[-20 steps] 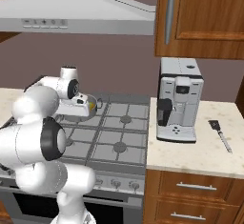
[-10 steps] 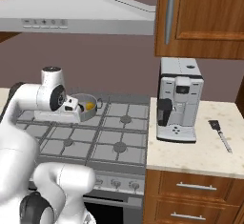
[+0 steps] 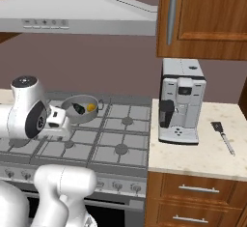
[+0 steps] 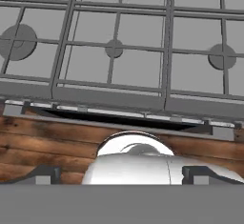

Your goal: Put the eggplant and lemon in the pot. Retrieve the spatula and lightly stir the vegetables in the pot.

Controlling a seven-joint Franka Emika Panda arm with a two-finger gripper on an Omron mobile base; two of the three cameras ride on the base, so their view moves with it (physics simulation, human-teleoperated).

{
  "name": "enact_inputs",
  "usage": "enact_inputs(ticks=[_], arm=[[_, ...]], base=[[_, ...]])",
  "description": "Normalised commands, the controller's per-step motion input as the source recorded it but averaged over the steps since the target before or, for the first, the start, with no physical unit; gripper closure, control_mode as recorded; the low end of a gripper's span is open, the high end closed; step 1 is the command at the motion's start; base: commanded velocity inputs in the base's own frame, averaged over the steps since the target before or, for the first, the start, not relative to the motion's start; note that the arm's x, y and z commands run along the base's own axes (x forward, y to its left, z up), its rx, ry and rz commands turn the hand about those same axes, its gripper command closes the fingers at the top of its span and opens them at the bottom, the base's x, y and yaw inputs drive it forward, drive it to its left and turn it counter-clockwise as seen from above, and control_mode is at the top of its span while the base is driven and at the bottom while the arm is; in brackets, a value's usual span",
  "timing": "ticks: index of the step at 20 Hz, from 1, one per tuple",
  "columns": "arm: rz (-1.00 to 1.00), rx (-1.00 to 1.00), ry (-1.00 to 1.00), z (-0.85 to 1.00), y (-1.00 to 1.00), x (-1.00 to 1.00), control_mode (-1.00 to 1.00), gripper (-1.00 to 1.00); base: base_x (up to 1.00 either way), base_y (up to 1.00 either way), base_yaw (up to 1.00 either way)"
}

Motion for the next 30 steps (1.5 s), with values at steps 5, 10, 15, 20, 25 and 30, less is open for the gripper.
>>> enact_inputs(ticks=[5,10,15,20,25,30], arm=[[0.00,0.00,0.00,0.10,-0.04,-0.12,-1.00,-1.00],[0.00,0.00,0.00,0.00,0.00,0.00,-1.00,-1.00],[0.00,0.00,0.00,0.00,0.00,0.00,1.00,-1.00],[0.00,0.00,0.00,0.00,0.00,0.00,1.00,-1.00],[0.00,0.00,0.00,0.00,0.00,0.00,1.00,-1.00],[0.00,0.00,0.00,0.00,0.00,0.00,1.00,-1.00]], base=[[0.00,0.00,0.00],[0.00,0.00,0.00],[-0.07,0.00,0.00],[-0.85,-0.58,-0.19],[-0.40,-0.89,-0.20],[-0.07,-1.00,-0.10]])
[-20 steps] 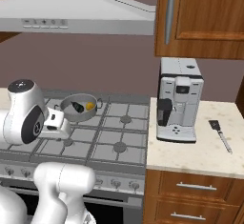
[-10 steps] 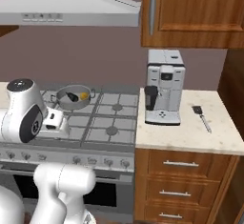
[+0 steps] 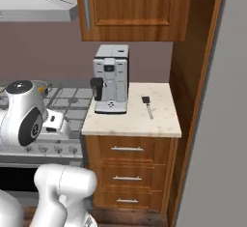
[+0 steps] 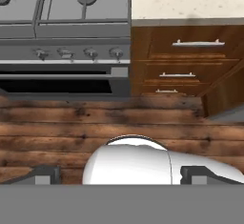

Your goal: Put the eggplant and lemon in the pot. Retrieve the spatula and lightly stir the vegetables in the pot.

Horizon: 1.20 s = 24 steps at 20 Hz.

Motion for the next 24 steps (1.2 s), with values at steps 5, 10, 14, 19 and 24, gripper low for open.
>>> enact_inputs(ticks=[5,10,14,19,24], arm=[[0.00,0.00,0.00,0.00,0.00,0.00,1.00,-1.00],[0.00,0.00,0.00,0.00,0.00,0.00,1.00,-1.00],[0.00,0.00,0.00,0.00,0.00,0.00,1.00,-1.00],[0.00,0.00,0.00,0.00,0.00,0.00,1.00,-1.00],[0.00,0.00,0.00,0.00,0.00,0.00,1.00,-1.00]], base=[[0.71,-0.64,-0.10],[0.30,-0.45,-0.18],[0.00,-0.61,-0.21],[0.39,-0.19,-0.13],[0.76,-0.23,-0.15]])
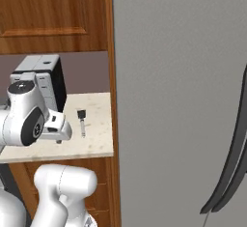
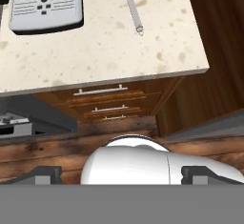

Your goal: Put the eggplant and lemon in the pot. Retrieve the spatula and lightly stir the vegetables in the pot.

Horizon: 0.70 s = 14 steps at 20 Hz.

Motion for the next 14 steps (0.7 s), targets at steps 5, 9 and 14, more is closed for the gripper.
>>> enact_inputs(ticks=[5,9,14], arm=[[0.00,0.00,0.00,0.00,0.00,0.00,1.00,-1.00],[0.00,0.00,0.00,0.00,0.00,0.00,1.00,-1.00],[0.00,0.00,0.00,0.00,0.00,0.00,1.00,-1.00]], base=[[0.37,-0.03,-0.09],[0.00,0.00,0.00],[0.00,0.00,0.00]])
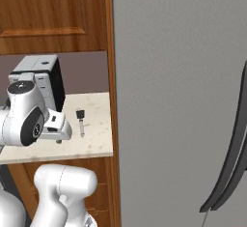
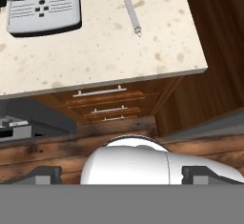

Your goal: Put the eggplant and lemon in the pot. Retrieve the spatula and lightly stir the vegetables in the pot.

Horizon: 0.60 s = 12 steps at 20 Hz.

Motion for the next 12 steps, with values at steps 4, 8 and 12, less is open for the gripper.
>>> enact_inputs(ticks=[4,8,12], arm=[[0.00,0.00,0.00,0.00,0.00,0.06,-1.00,-1.00],[0.00,0.00,0.01,0.00,0.00,0.78,-1.00,-1.00],[0.00,0.00,0.00,-0.05,0.00,1.00,-1.00,-1.00]], base=[[0.00,0.00,0.00],[0.00,0.00,0.00],[0.00,0.00,0.00]])
